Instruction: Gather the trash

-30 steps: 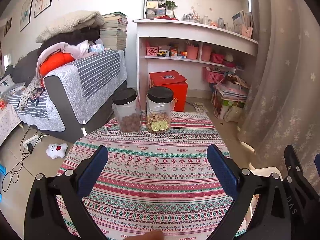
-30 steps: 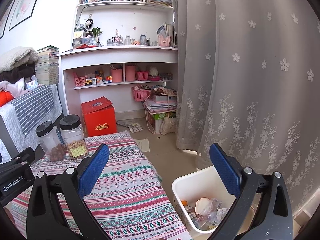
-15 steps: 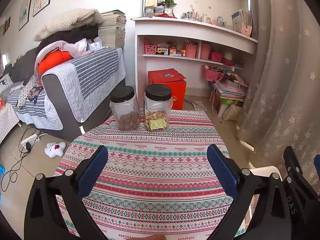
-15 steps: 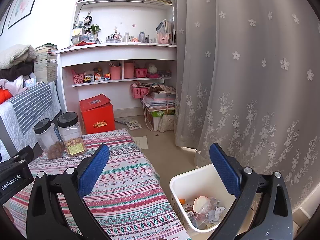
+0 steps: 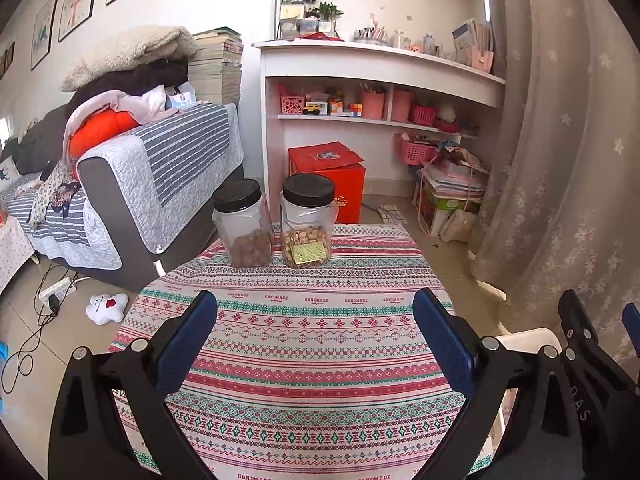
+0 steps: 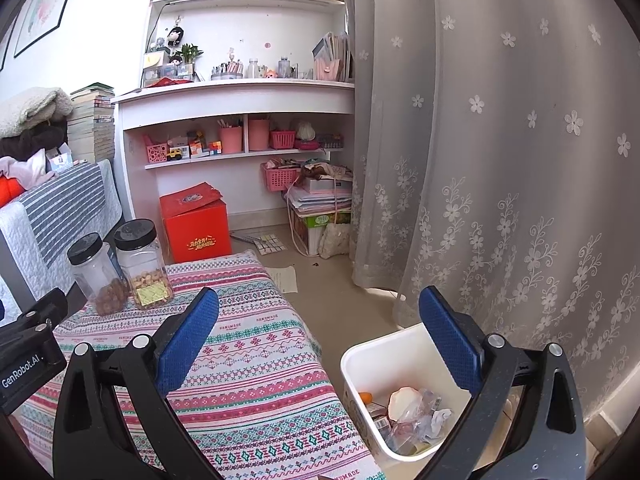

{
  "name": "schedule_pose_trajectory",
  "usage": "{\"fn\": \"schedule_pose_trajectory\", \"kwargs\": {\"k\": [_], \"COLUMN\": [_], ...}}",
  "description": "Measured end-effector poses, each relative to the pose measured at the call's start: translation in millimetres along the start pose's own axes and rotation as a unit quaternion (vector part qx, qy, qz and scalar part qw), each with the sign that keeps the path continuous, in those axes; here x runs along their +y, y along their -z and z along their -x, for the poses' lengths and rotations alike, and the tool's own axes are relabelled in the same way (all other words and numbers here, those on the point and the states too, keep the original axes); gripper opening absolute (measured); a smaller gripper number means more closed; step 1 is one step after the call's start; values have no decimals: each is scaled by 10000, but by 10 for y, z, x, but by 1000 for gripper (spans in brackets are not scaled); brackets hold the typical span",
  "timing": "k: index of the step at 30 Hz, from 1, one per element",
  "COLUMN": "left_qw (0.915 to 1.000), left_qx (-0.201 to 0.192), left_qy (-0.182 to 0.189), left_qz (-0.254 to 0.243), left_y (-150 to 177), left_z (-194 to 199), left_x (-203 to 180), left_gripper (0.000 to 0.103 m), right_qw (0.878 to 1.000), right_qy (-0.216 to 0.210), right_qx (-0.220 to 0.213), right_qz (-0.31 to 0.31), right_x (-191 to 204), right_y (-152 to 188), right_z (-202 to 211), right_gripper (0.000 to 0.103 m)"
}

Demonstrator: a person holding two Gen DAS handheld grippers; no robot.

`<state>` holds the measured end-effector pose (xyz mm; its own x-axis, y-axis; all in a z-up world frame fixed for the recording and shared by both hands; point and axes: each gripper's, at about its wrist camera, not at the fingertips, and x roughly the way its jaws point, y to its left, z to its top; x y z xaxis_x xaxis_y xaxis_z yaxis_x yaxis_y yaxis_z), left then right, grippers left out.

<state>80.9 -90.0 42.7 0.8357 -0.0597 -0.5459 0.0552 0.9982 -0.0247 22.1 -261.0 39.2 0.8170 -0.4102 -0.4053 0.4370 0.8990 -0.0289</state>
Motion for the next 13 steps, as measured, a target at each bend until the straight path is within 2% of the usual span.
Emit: {"fn": "schedule_pose_trajectory", "kwargs": {"k": [4, 13], "left_qw": [9999, 9998], "left_qx": [12, 106], "left_qy": [126, -39], "left_qz": [-16, 155], "left_y": [5, -19], "left_z": [5, -5], "left_x": [-15, 20], "left_gripper": [94, 96], "right_qw": [10000, 10000], "right_qy": [6, 26], "right_qx": [9, 10], "right_qz": [-7, -40], "right_x": [2, -6], "right_y": [-7, -4], "right_z": [-5, -16], "right_gripper": [96, 96]}}
